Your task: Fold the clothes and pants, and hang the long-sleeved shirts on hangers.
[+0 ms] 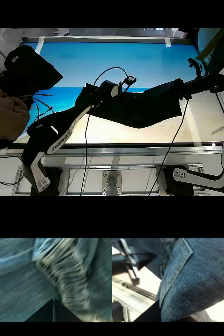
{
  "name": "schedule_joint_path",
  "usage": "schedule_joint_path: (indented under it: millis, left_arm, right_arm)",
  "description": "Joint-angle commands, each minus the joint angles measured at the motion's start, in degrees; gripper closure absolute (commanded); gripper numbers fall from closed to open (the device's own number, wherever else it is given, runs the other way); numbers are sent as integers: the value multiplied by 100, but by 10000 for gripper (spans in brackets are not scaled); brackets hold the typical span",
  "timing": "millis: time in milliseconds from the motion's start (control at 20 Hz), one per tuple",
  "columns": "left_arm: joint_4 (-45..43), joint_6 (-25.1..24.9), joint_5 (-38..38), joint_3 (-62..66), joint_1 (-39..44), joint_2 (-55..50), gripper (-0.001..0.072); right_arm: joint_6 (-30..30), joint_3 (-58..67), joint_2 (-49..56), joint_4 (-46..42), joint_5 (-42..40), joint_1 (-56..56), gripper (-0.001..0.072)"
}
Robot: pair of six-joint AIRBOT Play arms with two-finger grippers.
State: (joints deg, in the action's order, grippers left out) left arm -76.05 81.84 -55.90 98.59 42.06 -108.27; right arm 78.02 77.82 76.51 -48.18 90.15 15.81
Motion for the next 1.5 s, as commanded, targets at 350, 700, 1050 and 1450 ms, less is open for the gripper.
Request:
schedule_joint_path:
  millis: [350,700,1050,1450]
  left_arm:
    - [190,-13,-1604,-11,-999,1152,696]
    - [-533,-203,-2540,-13,-2262,2859,696]
    - [-691,-284,-3029,-26,-3027,3351,697]
    - [-796,-284,-3204,-31,-3399,3353,696]
  right_arm:
    - [1178,7,-15,138,-2031,-1720,652]
    - [1307,7,778,166,-5532,-4400,652]
    - [673,782,1996,695,-7436,-5816,334]
    - [835,1716,1377,-1759,-1945,-3388,308]
